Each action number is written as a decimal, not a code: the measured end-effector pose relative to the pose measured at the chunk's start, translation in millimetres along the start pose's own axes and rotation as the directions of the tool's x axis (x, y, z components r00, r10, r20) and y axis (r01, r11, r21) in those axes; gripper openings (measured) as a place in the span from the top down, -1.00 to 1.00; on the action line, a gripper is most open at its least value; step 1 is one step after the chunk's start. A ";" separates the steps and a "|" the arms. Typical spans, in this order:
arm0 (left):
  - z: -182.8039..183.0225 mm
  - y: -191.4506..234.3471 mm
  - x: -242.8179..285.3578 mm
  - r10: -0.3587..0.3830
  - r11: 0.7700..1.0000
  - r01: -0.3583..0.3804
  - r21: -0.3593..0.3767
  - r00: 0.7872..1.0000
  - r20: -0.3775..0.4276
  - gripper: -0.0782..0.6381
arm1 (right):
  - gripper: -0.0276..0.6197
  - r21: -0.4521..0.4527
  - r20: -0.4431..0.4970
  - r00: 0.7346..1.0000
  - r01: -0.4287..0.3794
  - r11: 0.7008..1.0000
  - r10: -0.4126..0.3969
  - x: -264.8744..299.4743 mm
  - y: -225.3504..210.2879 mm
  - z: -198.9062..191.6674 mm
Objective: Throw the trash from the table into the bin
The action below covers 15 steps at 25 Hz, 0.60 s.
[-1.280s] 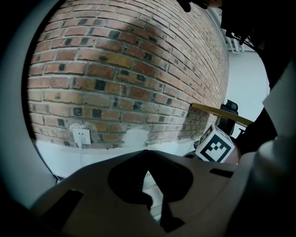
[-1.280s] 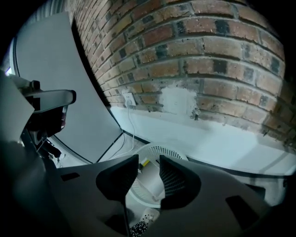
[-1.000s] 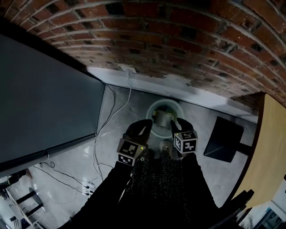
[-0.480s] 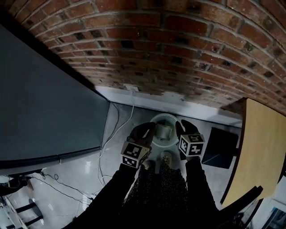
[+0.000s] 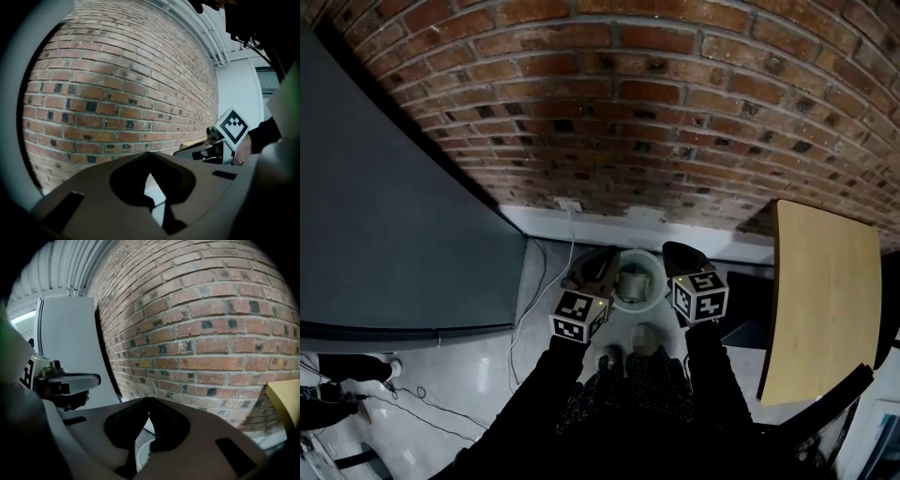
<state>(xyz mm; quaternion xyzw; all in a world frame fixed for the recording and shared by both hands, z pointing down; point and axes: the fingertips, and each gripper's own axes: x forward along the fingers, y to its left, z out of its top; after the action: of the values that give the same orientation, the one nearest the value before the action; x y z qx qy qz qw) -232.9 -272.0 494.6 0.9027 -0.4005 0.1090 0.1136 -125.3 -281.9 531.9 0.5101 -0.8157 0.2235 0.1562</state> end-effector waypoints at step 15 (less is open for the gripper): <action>88.0 -16.8 -21.1 0.003 1.000 -0.004 0.005 0.986 0.168 0.76 | 0.87 -0.007 0.193 0.981 0.006 1.000 -0.005 -78.3 6.1 90.1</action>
<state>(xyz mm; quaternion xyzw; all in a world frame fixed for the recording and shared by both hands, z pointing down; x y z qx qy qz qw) -224.8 -272.0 402.9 0.9082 -0.4099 0.0338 0.0771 -99.5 -267.1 416.1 0.5310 -0.8265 0.1694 0.0788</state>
